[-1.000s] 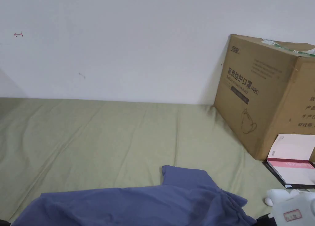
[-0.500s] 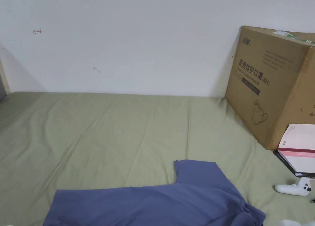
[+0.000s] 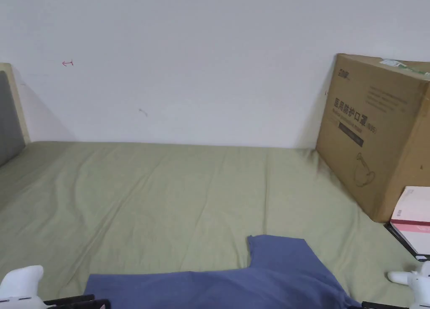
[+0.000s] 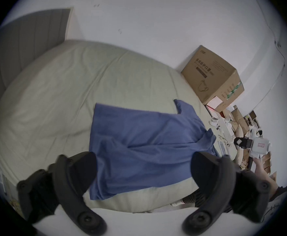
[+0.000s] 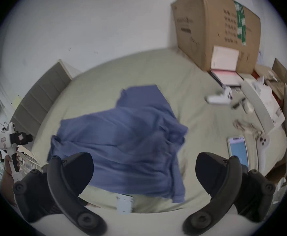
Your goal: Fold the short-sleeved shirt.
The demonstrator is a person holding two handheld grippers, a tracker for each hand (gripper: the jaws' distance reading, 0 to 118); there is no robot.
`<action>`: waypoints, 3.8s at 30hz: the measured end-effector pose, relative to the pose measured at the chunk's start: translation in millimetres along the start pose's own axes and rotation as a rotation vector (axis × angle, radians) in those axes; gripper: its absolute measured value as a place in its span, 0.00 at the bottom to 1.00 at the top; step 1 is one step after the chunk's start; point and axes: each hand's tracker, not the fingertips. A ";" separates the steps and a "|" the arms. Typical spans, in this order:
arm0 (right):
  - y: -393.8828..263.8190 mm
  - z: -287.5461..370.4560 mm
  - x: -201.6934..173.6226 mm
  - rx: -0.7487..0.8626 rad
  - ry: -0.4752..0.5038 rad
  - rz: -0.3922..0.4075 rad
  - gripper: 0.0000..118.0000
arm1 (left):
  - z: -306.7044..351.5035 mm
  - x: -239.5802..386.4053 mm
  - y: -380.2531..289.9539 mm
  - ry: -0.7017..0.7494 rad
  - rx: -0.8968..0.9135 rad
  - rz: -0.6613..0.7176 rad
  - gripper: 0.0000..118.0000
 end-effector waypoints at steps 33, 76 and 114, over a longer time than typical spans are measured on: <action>49.8 -94.7 -25.4 -0.046 0.015 0.094 0.06 | -260.2 -116.1 76.9 0.371 -0.355 -0.118 0.86; 163.9 -237.8 42.7 -0.149 -0.118 0.010 0.02 | -155.5 -72.6 89.0 0.209 -0.074 -0.027 0.01; 159.9 -243.0 52.5 -0.263 -0.005 -0.045 0.02 | -158.2 -82.4 81.9 0.179 -0.096 0.039 0.01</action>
